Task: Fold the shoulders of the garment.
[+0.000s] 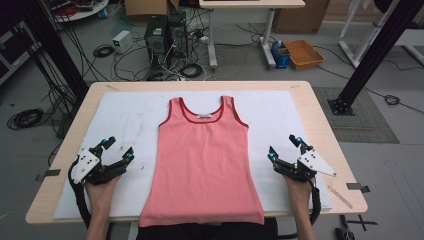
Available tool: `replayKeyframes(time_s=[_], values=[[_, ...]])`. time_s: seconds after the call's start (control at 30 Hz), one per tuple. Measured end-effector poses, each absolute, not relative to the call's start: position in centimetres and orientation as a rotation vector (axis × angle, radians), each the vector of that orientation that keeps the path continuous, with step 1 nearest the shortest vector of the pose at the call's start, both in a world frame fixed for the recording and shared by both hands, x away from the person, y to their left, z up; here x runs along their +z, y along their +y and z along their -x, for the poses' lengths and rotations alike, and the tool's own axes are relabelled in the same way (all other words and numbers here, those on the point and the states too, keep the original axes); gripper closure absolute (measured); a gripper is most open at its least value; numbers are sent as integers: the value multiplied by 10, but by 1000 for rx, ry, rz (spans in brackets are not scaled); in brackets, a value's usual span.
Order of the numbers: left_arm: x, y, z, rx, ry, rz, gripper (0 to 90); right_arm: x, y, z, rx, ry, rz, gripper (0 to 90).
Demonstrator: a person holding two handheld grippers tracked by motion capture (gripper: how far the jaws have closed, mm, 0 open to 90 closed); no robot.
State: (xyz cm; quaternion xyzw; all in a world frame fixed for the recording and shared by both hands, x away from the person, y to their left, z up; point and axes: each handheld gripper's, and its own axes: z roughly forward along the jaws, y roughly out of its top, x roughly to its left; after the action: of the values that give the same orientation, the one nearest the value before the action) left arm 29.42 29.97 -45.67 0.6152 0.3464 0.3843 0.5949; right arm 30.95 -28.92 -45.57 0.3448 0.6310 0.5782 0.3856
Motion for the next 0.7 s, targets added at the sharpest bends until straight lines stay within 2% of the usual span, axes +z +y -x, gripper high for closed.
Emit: replayKeyframes(time_s=[0.7], values=[[-457, 299, -294, 894, 808, -1428, 246, -455, -291, -312, 1489, 1629, -888, 178]])
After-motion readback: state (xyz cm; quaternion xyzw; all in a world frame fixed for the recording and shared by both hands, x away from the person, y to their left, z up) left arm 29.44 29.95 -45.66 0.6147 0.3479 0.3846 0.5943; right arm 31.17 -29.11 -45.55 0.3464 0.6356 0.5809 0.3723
